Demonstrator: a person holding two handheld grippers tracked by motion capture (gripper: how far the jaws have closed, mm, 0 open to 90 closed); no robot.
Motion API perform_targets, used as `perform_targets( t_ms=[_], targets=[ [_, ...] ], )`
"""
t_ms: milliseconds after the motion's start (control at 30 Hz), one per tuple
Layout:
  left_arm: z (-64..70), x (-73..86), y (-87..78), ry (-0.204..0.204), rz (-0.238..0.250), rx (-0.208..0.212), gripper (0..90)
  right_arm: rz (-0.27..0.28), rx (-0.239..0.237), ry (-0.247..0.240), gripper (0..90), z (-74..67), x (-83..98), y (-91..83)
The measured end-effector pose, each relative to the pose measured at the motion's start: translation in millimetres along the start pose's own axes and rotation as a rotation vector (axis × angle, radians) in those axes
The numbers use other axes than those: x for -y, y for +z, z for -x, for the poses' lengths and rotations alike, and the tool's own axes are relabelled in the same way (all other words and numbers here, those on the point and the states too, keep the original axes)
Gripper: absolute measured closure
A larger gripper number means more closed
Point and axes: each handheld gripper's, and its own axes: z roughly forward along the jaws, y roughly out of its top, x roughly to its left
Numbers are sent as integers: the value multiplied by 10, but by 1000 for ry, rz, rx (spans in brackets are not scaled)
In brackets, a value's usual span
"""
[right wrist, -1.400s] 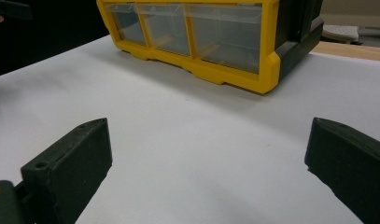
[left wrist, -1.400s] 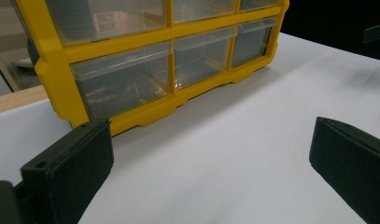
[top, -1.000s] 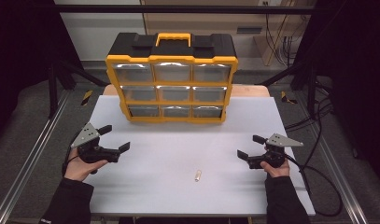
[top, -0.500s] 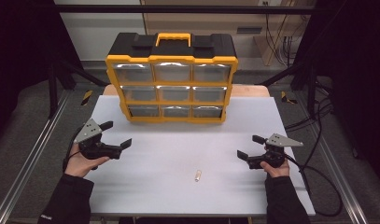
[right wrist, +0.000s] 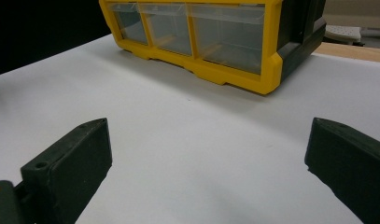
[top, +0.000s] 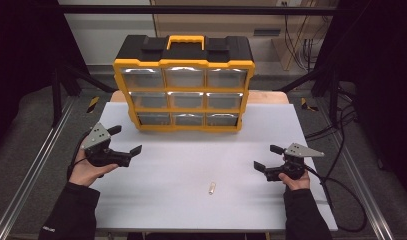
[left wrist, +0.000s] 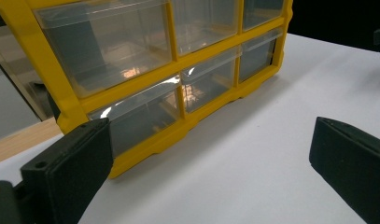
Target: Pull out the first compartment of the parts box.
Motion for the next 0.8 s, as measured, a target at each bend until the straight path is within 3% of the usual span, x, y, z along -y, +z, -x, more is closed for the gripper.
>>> perform_targets(
  t_ms=[800],
  targets=[
    [-14, -308, 53, 96, -19, -22, 0, 0, -3, -1, 13, -2, -3, -1]
  ],
)
